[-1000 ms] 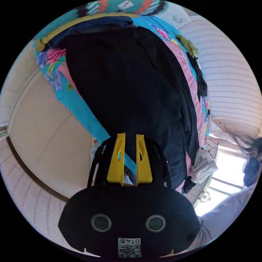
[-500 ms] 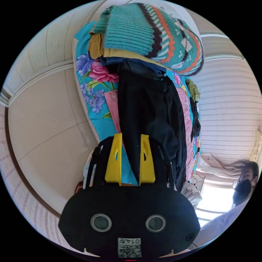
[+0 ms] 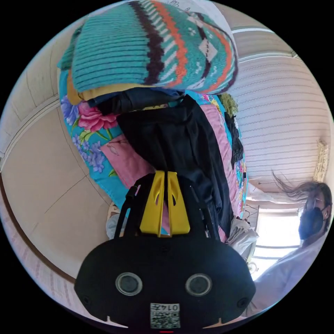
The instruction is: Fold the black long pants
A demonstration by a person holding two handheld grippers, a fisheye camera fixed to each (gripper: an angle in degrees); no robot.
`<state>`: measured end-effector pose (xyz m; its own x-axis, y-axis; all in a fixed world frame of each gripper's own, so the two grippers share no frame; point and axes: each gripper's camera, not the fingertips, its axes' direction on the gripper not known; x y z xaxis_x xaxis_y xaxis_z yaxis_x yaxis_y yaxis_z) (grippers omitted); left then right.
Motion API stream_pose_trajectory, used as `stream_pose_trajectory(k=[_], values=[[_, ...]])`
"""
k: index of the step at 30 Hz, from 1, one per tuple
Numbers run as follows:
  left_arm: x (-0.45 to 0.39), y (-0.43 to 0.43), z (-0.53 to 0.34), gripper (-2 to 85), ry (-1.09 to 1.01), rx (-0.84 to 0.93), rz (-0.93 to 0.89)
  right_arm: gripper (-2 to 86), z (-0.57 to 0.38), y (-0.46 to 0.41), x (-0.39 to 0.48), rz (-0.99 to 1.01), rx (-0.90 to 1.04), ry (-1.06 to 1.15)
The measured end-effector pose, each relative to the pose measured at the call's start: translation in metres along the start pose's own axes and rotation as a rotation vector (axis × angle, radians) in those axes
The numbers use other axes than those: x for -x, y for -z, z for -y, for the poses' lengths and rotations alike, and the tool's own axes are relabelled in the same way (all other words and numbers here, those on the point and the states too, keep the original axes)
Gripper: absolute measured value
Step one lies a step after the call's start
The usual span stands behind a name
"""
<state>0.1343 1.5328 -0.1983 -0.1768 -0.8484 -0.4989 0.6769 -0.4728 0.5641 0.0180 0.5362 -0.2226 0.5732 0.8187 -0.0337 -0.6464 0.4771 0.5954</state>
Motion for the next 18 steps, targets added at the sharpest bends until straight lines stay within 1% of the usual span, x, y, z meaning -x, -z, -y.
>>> stream_pose_trajectory(k=[2,4,5,6,8,9,11,14,16,18], values=[[-0.019,0.017,0.008,-0.9,-0.061,-0.030,-0.037,0.3,0.008,-0.006,0.039,0.057,-0.058,0.067],[-0.049,0.032,0.025,-0.9,-0.153,-0.066,-0.071,0.3,0.022,-0.017,0.096,0.050,-0.062,0.205],[-0.058,0.034,0.030,-0.9,-0.179,-0.071,-0.066,0.2,0.030,-0.027,0.143,-0.032,-0.040,0.350],[-0.074,0.034,0.041,-0.9,-0.228,-0.087,-0.054,0.2,0.035,-0.041,0.190,-0.161,-0.021,0.494],[-0.096,0.029,0.059,-0.9,-0.284,-0.109,-0.049,0.2,0.046,-0.064,0.240,-0.317,-0.007,0.616],[-0.108,0.022,0.074,-0.8,-0.305,-0.126,-0.042,0.2,0.058,-0.079,0.262,-0.357,0.001,0.639],[-0.122,0.007,0.098,-0.5,-0.322,-0.138,-0.045,0.1,0.078,-0.104,0.290,-0.373,0.033,0.690],[-0.151,-0.031,0.139,1.5,-0.368,-0.142,-0.019,0.0,0.115,-0.161,0.324,-0.457,0.131,0.749],[-0.168,-0.071,0.169,5.2,-0.377,-0.079,0.047,-0.2,0.135,-0.197,0.336,-0.505,0.198,0.762],[-0.175,-0.091,0.181,6.4,-0.356,-0.054,0.088,0.0,0.151,-0.234,0.349,-0.538,0.230,0.793]])
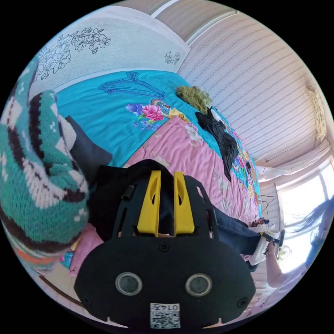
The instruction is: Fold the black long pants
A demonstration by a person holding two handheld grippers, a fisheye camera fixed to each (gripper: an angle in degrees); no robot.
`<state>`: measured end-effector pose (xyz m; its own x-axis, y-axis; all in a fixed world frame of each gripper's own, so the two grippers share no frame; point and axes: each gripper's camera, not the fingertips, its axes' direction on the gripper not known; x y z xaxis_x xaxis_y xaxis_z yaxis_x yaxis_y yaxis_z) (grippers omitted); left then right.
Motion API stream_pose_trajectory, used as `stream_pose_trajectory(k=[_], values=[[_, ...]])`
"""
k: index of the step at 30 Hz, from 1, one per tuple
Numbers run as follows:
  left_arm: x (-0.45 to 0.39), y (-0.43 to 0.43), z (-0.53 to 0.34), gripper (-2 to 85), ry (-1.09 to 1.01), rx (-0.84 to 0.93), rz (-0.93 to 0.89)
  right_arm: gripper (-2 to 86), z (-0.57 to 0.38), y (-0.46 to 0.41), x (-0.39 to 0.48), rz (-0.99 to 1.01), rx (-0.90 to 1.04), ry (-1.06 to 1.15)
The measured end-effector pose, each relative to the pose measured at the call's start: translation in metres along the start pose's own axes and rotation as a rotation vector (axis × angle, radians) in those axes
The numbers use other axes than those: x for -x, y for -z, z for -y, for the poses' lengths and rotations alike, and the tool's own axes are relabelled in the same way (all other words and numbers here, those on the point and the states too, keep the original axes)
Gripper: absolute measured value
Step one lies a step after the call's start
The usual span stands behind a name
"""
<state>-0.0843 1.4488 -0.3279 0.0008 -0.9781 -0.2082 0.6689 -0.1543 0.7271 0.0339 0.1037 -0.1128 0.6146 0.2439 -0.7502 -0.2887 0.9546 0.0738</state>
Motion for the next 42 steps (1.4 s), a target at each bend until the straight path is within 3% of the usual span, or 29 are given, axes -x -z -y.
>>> stream_pose_trajectory(k=[7,9,13,18,20,24,31,38,42], values=[[-0.029,0.048,-0.042,6.7,-0.054,-0.121,-0.087,6.4,-0.006,-0.006,0.007,0.169,-0.070,0.022],[-0.027,0.052,-0.066,7.1,-0.043,-0.089,-0.075,11.1,-0.032,0.009,0.007,0.254,-0.145,0.011],[0.000,0.026,-0.125,9.3,0.109,0.045,-0.014,12.4,-0.096,0.009,0.016,0.321,-0.187,-0.022],[0.023,-0.030,-0.157,11.6,0.320,0.096,-0.107,14.4,-0.203,-0.086,-0.010,0.380,-0.061,-0.301],[0.024,-0.047,-0.153,11.8,0.400,0.054,-0.188,15.7,-0.229,-0.107,-0.039,0.446,-0.163,-0.498],[0.002,-0.081,-0.123,10.5,0.352,0.066,-0.163,13.5,-0.264,-0.128,-0.081,0.552,-0.443,-0.729],[-0.042,-0.104,-0.092,-0.4,0.319,0.115,-0.171,2.3,-0.279,-0.151,-0.105,0.749,-0.623,-0.845],[-0.086,-0.042,-0.118,-1.0,0.205,0.167,-0.093,0.8,-0.360,-0.105,-0.141,0.789,-0.473,-0.772],[-0.111,-0.015,-0.145,-0.9,0.161,0.297,0.015,0.8,-0.429,-0.075,-0.162,0.777,-0.349,-0.769]])
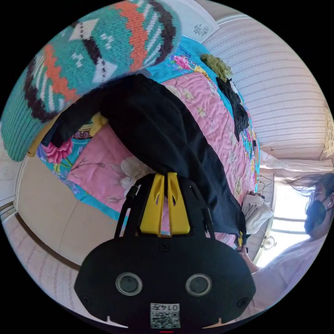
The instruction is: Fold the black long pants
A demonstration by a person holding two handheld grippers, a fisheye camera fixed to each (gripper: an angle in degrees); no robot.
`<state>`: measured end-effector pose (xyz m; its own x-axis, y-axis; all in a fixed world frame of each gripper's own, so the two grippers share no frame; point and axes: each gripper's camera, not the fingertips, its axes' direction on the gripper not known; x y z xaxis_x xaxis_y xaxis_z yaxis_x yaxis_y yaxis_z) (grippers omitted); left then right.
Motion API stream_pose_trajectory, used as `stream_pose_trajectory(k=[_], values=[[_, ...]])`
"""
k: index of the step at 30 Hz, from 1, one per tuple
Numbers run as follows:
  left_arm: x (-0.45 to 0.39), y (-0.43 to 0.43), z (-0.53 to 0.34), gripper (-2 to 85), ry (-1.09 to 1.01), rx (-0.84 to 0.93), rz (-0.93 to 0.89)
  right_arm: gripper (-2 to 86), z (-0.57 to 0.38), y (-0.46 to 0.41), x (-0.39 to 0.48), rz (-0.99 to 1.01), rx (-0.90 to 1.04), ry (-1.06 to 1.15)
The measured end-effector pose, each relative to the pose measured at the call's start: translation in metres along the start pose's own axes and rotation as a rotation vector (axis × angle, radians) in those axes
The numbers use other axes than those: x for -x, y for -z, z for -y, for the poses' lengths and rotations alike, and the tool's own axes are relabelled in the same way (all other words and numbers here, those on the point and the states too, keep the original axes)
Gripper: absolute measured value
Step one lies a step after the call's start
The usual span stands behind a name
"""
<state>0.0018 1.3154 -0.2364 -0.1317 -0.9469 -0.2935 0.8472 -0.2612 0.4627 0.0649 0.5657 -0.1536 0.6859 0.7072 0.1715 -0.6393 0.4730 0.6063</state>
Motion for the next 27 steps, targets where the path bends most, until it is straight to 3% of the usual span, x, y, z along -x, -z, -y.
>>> stream_pose_trajectory(k=[5,11,13,16,20,22,25,27], values=[[-0.031,-0.019,-0.013,-0.5,-0.053,0.077,0.152,1.4,-0.032,0.047,-0.024,-0.176,0.196,-0.007],[-0.113,-0.026,-0.020,0.6,-0.150,0.136,0.308,3.9,-0.054,0.085,-0.068,-0.181,0.119,-0.105],[-0.180,-0.017,-0.033,-0.2,-0.340,0.191,0.510,4.9,-0.062,0.106,-0.081,-0.196,0.095,-0.140],[-0.290,-0.035,-0.053,-0.6,-0.660,0.276,0.613,6.1,-0.076,0.146,-0.100,-0.175,0.024,-0.183],[-0.438,-0.111,-0.082,0.2,-0.997,0.357,0.388,9.1,-0.087,0.174,-0.120,-0.163,-0.010,-0.186],[-0.530,-0.180,-0.109,1.3,-1.179,0.468,0.078,10.4,-0.092,0.177,-0.131,-0.130,-0.013,-0.196],[-0.627,-0.269,-0.148,3.9,-1.272,0.693,-0.239,10.6,-0.099,0.180,-0.138,-0.093,-0.011,-0.173],[-0.684,-0.312,-0.177,4.8,-1.367,0.733,-0.250,10.4,-0.102,0.185,-0.135,-0.118,-0.006,-0.117]])
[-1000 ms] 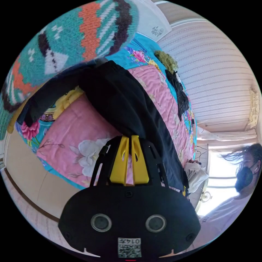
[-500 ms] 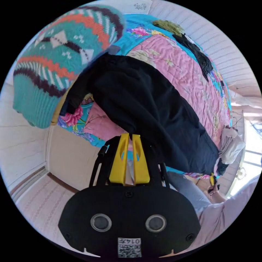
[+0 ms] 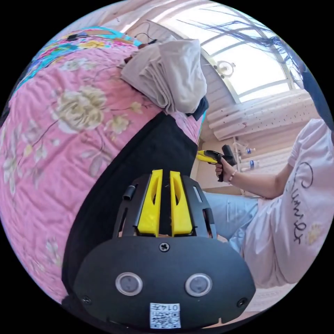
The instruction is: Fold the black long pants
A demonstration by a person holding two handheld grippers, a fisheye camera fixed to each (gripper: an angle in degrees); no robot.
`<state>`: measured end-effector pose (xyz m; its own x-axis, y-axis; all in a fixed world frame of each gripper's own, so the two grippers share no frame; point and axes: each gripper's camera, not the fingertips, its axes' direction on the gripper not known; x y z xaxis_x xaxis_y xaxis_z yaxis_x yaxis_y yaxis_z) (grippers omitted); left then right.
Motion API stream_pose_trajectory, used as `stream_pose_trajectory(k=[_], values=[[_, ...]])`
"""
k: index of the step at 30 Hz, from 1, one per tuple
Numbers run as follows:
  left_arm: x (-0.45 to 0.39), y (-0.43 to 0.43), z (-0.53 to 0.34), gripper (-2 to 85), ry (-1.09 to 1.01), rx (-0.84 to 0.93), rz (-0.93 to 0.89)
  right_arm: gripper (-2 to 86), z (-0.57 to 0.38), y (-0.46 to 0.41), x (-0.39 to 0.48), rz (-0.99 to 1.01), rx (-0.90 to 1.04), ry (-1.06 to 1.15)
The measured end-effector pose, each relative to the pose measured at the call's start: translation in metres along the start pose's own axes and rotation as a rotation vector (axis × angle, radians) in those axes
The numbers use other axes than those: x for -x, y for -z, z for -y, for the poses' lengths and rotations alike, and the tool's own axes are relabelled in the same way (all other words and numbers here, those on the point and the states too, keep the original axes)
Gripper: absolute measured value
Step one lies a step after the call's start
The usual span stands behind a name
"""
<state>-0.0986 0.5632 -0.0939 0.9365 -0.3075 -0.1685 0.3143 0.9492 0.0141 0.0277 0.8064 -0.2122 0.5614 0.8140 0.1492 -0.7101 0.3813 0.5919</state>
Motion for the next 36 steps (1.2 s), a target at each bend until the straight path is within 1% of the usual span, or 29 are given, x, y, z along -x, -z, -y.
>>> stream_pose_trajectory(k=[1,3,4,7,8,10,11,13,17,22,24,26,28,31,33,35,36], values=[[-0.013,-0.021,0.041,5.1,-0.076,0.022,0.055,10.4,0.000,0.001,0.000,0.003,0.008,0.011],[-0.033,-0.050,0.096,6.1,-0.162,0.054,0.148,10.3,0.000,0.003,-0.004,0.029,0.033,0.025],[-0.045,-0.067,0.127,6.7,-0.178,0.073,0.206,10.2,0.000,0.004,-0.005,0.038,0.031,0.027],[-0.071,-0.109,0.182,7.0,-0.229,0.101,0.314,9.2,-0.003,0.006,-0.013,0.084,0.025,0.017],[-0.075,-0.118,0.190,6.9,-0.238,0.113,0.328,8.3,-0.004,0.005,-0.019,0.098,0.023,0.000],[-0.088,-0.154,0.213,5.6,-0.264,0.219,0.378,5.9,-0.005,0.005,-0.027,0.139,0.013,-0.021],[-0.092,-0.159,0.217,5.1,-0.273,0.226,0.395,3.8,-0.006,0.007,-0.030,0.168,0.005,-0.029],[-0.113,-0.157,0.227,0.1,-0.308,0.211,0.425,2.1,-0.009,0.013,-0.030,0.194,-0.004,-0.013],[-0.142,-0.133,0.246,-0.8,-0.308,0.172,0.399,0.7,-0.014,0.031,-0.017,0.190,0.020,0.049],[-0.168,-0.134,0.277,-0.8,-0.339,0.161,0.469,0.5,-0.012,0.038,0.002,0.200,0.023,0.102],[-0.163,-0.150,0.288,-0.5,-0.300,0.192,0.467,0.6,-0.005,0.031,-0.001,0.204,0.031,0.068],[-0.153,-0.172,0.294,0.3,-0.256,0.235,0.465,0.9,-0.002,0.022,-0.009,0.165,0.041,0.015],[-0.156,-0.177,0.302,3.0,-0.229,0.237,0.469,1.4,-0.003,0.020,-0.016,0.157,0.024,-0.030],[-0.177,-0.157,0.309,6.1,-0.269,0.178,0.449,3.4,-0.011,0.028,-0.011,0.134,-0.002,-0.027],[-0.183,-0.151,0.310,7.3,-0.281,0.168,0.453,9.0,-0.015,0.036,0.002,0.021,-0.021,0.026],[-0.180,-0.153,0.308,8.2,-0.277,0.165,0.447,12.7,-0.012,0.032,0.014,-0.041,0.002,0.070],[-0.174,-0.160,0.308,8.9,-0.254,0.191,0.416,13.1,-0.007,0.023,0.020,-0.037,0.032,0.081]])
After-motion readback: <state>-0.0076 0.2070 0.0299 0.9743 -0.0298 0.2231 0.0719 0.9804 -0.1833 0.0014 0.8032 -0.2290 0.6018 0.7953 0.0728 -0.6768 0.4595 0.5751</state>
